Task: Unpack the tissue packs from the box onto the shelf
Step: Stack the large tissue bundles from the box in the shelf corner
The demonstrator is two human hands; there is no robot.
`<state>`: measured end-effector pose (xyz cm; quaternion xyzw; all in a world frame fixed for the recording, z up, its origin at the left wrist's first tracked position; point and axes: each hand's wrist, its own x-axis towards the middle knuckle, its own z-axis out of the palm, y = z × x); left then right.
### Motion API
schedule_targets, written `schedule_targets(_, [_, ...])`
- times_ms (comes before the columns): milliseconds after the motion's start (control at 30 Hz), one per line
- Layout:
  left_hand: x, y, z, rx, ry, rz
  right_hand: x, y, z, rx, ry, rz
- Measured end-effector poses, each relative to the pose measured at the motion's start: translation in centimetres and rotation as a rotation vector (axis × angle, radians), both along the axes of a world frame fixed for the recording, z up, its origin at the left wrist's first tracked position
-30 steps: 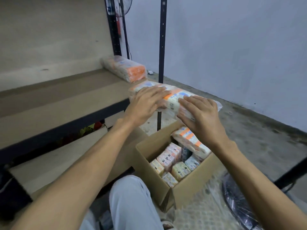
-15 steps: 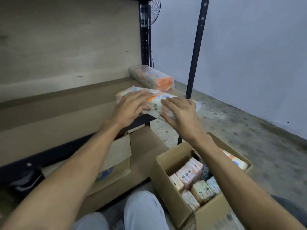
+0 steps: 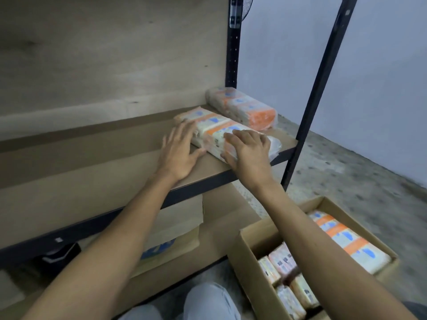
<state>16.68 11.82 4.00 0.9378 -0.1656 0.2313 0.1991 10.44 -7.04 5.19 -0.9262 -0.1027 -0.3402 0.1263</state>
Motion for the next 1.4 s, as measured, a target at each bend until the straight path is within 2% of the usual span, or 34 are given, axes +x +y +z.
schedule_targets(100, [0.0, 1.1, -0.7, 0.036, 0.155, 0.141, 1.1, 0.9, 0.4, 0.018, 0.056, 0.007])
schedule_targets(200, [-0.2, 1.4, -1.0, 0.083, 0.264, 0.166, 1.3, 0.4, 1.1, 0.122, -0.013, 0.068])
schedule_targets(267, [-0.4, 1.0, -1.0, 0.111, 0.296, 0.144, 1.1, -0.6, 1.1, 0.089, -0.048, 0.030])
schedule_targets(333, [-0.6, 0.8, -0.8, 0.118, 0.323, 0.133, 1.0, -1.5, 0.7, 0.008, -0.006, -0.049])
schedule_targets(467, [-0.9, 0.6, -0.6, 0.126, 0.321, 0.146, 1.3, -1.9, -0.4, 0.056, 0.085, -0.016])
schedule_targets(733, [-0.6, 0.5, -0.6, 0.154, 0.299, 0.164, 2.5, -1.0, -1.2, 0.131, 0.058, 0.037])
schedule_targets(1100, [-0.5, 0.6, -0.7, 0.165, 0.271, 0.162, 3.5, -0.7, -1.5, 0.209, -0.145, 0.093])
schedule_targets(1400, [-1.0, 0.6, -0.3, 0.154, 0.307, 0.150, 4.5, -1.5, 1.2, 0.252, -0.310, 0.104])
